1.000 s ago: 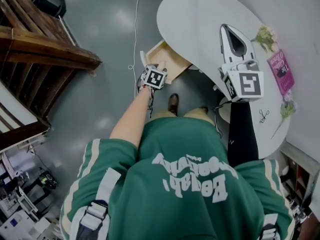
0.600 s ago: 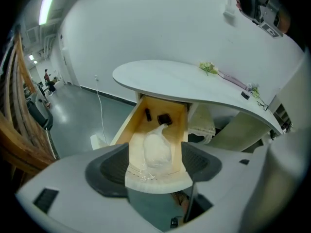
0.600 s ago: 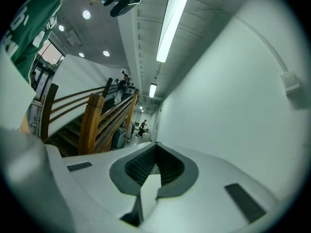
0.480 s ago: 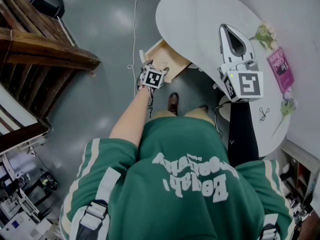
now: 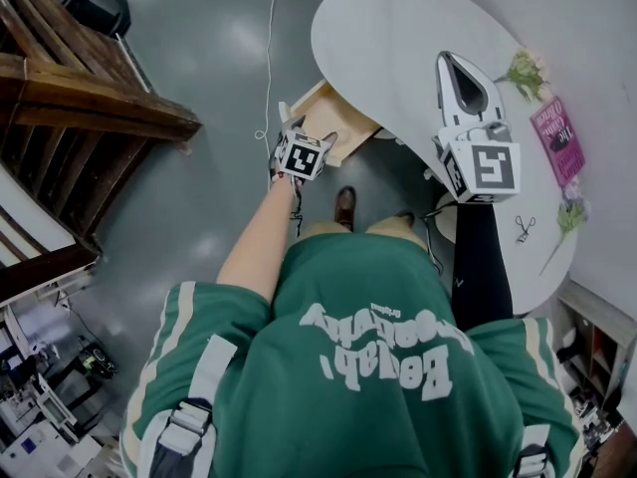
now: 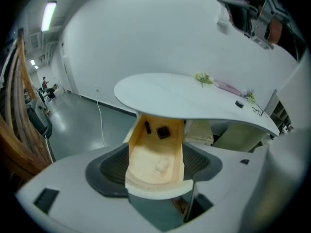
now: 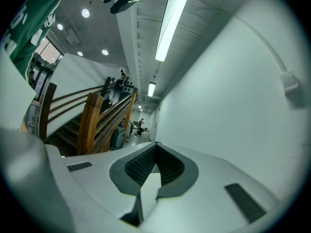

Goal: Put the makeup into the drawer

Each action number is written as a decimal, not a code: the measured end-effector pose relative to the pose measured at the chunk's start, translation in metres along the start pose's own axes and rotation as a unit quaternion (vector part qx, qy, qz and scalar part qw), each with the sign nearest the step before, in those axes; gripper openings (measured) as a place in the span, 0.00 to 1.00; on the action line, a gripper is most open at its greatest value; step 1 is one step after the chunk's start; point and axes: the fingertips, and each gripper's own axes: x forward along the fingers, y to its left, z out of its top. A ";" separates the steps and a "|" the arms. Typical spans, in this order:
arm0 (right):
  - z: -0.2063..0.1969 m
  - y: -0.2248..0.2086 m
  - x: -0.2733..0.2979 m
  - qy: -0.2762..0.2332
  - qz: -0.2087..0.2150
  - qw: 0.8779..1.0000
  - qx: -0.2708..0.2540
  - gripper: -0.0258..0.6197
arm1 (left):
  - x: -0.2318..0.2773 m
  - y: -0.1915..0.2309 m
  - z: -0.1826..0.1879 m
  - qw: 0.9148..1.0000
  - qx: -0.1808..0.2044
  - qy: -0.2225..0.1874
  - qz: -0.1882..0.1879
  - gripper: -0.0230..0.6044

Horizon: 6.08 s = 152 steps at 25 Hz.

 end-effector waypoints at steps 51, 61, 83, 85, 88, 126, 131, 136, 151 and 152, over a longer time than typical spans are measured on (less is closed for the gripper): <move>-0.049 -0.257 -0.330 0.029 -0.318 0.948 0.004 0.05 | -0.111 -0.432 0.352 0.854 0.227 -0.388 -0.262 0.59; -0.069 -0.261 -0.360 0.046 -0.323 0.945 0.014 0.05 | 0.000 -0.466 0.237 0.896 0.246 -0.222 -0.296 0.59; -0.091 -0.264 -0.377 0.067 -0.313 0.947 0.022 0.05 | 0.117 -0.456 0.097 0.925 0.266 -0.021 -0.272 0.59; -0.092 -0.263 -0.375 0.067 -0.310 0.948 0.022 0.05 | 0.117 -0.455 0.099 0.924 0.267 -0.024 -0.271 0.59; -0.091 -0.262 -0.374 0.065 -0.307 0.949 0.023 0.05 | 0.115 -0.452 0.099 0.925 0.265 -0.018 -0.271 0.42; -0.055 -0.249 -0.286 0.014 -0.225 0.974 -0.002 0.05 | -0.106 -0.412 0.349 0.880 0.245 -0.358 -0.192 0.42; -0.046 -0.217 -0.232 0.004 -0.172 0.985 0.000 0.05 | -0.118 -0.353 0.342 0.895 0.224 -0.358 -0.148 0.42; -0.037 -0.179 -0.175 -0.011 -0.116 0.993 0.006 0.05 | -0.135 -0.291 0.329 0.907 0.206 -0.354 -0.097 0.42; 0.002 -0.028 -0.020 -0.037 0.037 0.999 0.013 0.05 | -0.199 -0.101 0.280 0.929 0.150 -0.337 0.035 0.42; 0.003 -0.022 -0.015 -0.036 0.042 0.998 0.012 0.05 | -0.200 -0.094 0.277 0.930 0.147 -0.335 0.039 0.42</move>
